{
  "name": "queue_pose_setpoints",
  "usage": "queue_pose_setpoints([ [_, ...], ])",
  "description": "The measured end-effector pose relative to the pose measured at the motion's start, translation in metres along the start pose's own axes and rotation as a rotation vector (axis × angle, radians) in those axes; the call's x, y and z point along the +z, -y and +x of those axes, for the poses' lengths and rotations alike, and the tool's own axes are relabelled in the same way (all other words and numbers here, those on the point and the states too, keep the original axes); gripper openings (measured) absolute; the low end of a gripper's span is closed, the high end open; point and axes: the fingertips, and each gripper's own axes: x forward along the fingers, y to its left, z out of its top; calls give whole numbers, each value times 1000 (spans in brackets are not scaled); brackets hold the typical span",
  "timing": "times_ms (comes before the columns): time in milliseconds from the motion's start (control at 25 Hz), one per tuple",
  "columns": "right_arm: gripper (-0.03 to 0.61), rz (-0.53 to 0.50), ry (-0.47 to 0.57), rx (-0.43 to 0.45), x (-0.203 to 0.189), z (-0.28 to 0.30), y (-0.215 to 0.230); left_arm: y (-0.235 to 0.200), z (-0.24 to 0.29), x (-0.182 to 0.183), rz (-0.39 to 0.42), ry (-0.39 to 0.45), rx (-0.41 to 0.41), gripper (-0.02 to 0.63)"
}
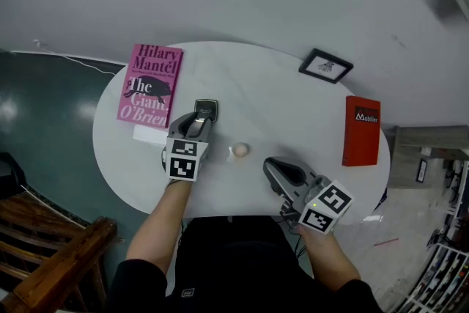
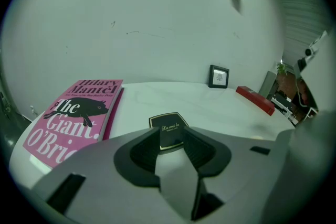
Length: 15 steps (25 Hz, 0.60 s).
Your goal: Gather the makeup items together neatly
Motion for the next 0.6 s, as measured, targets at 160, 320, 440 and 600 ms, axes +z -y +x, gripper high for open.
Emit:
queue_pose_setpoints([
  [160,37,-23,19,-7,11,-5,-4,3,-14,20,14,51,-7,140],
  [320,37,-61,53,-5,31,-11,-16,8,-44,49,37,119,-8,132],
  [440,37,-95,83,-4,47,-17,-26,15,-73,71,42,181,-16,120],
  [600,37,-134,126,-9,65,-28,-40,28,-115,98,42,266,-41,92],
])
